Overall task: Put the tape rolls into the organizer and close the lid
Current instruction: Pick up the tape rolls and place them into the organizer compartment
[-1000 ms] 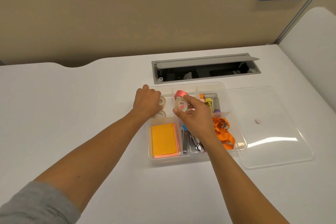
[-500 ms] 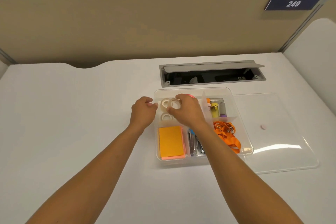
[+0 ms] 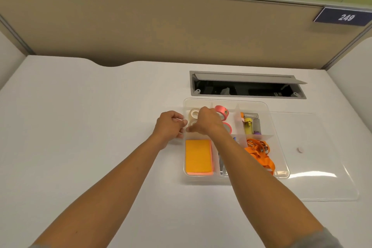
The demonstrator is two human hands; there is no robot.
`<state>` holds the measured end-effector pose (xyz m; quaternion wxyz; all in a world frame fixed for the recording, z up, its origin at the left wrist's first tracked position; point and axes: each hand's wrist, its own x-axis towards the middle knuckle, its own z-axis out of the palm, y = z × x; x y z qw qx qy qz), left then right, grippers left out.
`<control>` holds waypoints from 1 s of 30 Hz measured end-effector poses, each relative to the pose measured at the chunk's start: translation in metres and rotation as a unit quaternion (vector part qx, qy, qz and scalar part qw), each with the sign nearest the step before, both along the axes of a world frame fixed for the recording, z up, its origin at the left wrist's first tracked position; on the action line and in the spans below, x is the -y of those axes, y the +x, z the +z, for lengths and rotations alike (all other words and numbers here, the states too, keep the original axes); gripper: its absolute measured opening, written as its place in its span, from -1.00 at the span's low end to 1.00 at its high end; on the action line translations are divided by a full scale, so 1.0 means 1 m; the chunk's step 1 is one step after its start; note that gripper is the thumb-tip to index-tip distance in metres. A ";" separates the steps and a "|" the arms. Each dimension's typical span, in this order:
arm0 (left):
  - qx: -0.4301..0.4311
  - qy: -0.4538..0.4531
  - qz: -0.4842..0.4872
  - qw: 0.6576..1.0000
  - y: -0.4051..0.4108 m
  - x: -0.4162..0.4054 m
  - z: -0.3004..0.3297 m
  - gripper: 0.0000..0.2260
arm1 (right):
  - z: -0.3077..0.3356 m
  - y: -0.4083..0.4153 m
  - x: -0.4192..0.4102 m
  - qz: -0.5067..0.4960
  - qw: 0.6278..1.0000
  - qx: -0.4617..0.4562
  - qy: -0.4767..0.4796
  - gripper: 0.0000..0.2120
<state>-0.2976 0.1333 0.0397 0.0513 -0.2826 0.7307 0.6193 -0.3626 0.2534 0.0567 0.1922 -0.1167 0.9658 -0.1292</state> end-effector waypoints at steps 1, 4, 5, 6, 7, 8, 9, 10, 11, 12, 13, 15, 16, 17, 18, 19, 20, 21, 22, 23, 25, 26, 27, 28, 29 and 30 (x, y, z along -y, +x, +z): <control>0.001 0.001 0.000 1.000 0.000 0.000 0.000 -0.85 | -0.001 0.000 0.001 0.003 1.000 -0.001 0.004 -0.37; 0.000 0.008 -0.001 1.000 0.001 0.000 0.001 -0.84 | -0.003 -0.001 0.004 0.014 1.000 -0.007 0.018 -0.36; -0.001 0.011 -0.001 1.000 0.001 0.000 0.002 -0.84 | -0.003 -0.002 0.004 0.019 1.000 -0.009 0.021 -0.36; -0.002 0.015 -0.001 1.000 0.002 0.001 0.002 -0.83 | -0.003 -0.002 0.005 0.024 0.999 -0.009 0.024 -0.35; -0.002 0.020 0.000 1.000 0.002 0.001 0.003 -0.83 | -0.003 -0.003 0.005 0.028 0.999 -0.010 0.026 -0.35; -0.003 0.023 0.000 1.000 0.002 0.002 0.003 -0.82 | -0.004 -0.003 0.005 0.032 0.999 -0.011 0.028 -0.35; -0.002 0.024 -0.001 1.000 0.002 0.002 0.003 -0.82 | -0.004 -0.003 0.005 0.036 0.999 -0.014 0.030 -0.36; -0.002 0.025 -0.002 1.000 0.002 0.002 0.004 -0.81 | -0.004 -0.003 0.005 0.039 0.999 -0.016 0.032 -0.37; -0.002 0.025 -0.003 1.000 0.002 0.002 0.004 -0.81 | -0.005 -0.002 0.004 0.040 0.999 -0.017 0.032 -0.37; -0.002 0.024 -0.003 1.000 0.002 0.003 0.004 -0.81 | -0.005 -0.002 0.004 0.039 0.999 -0.018 0.031 -0.38; -0.003 0.023 -0.003 1.000 0.002 0.003 0.004 -0.81 | -0.005 -0.002 0.003 0.038 0.999 -0.019 0.028 -0.39; -0.003 0.021 -0.003 1.000 0.002 0.003 0.003 -0.81 | -0.006 -0.002 0.002 0.031 0.999 -0.021 0.022 -0.40; -0.003 0.021 -0.002 1.000 0.002 0.003 0.003 -0.81 | -0.006 -0.002 0.001 0.026 0.999 -0.022 0.019 -0.42; -0.003 0.022 -0.001 1.000 0.002 0.003 0.003 -0.81 | -0.006 -0.002 0.000 0.020 0.999 -0.021 0.016 -0.44; -0.004 0.023 -0.001 1.000 0.002 0.003 0.003 -0.81 | -0.007 -0.003 -0.002 0.013 1.000 -0.018 0.015 -0.48; -0.005 0.025 -0.001 1.000 0.003 0.003 0.003 -0.80 | -0.008 -0.003 -0.003 0.006 1.000 -0.014 0.016 -0.51; -0.006 0.026 -0.001 1.000 0.003 0.003 0.003 -0.80 | -0.009 -0.004 -0.005 -0.001 1.000 -0.010 0.019 -0.55; -0.006 0.027 -0.001 1.000 0.003 0.003 0.003 -0.80 | -0.011 -0.005 -0.006 -0.006 1.000 -0.008 0.019 -0.59; -0.006 0.028 -0.002 1.000 0.003 0.003 0.003 -0.80 | -0.012 -0.005 -0.007 -0.010 1.000 -0.007 0.016 -0.61; -0.006 0.028 -0.002 1.000 0.002 0.003 0.003 -0.80 | -0.013 -0.005 -0.007 -0.013 1.000 -0.008 0.012 -0.62; -0.006 0.027 -0.003 1.000 0.002 0.003 0.003 -0.81 | -0.014 -0.005 -0.005 -0.017 1.000 -0.013 0.008 -0.62; -0.005 0.026 -0.003 1.000 0.002 0.003 0.003 -0.81 | -0.016 -0.004 -0.004 -0.020 1.000 -0.017 0.006 -0.62; -0.005 0.026 -0.003 1.000 0.002 0.003 0.003 -0.81 | -0.017 -0.004 -0.003 -0.025 0.999 -0.021 0.002 -0.62; -0.005 0.025 -0.002 1.000 0.002 0.003 0.002 -0.81 | -0.019 -0.004 -0.002 -0.028 0.999 -0.026 -0.001 -0.63; -0.005 0.024 -0.003 1.000 0.002 0.003 0.002 -0.81 | -0.020 -0.004 -0.002 -0.029 0.999 -0.030 -0.001 -0.63; -0.005 0.024 -0.003 1.000 0.002 0.003 0.002 -0.80 | -0.021 -0.004 -0.002 -0.029 0.999 -0.035 0.000 -0.63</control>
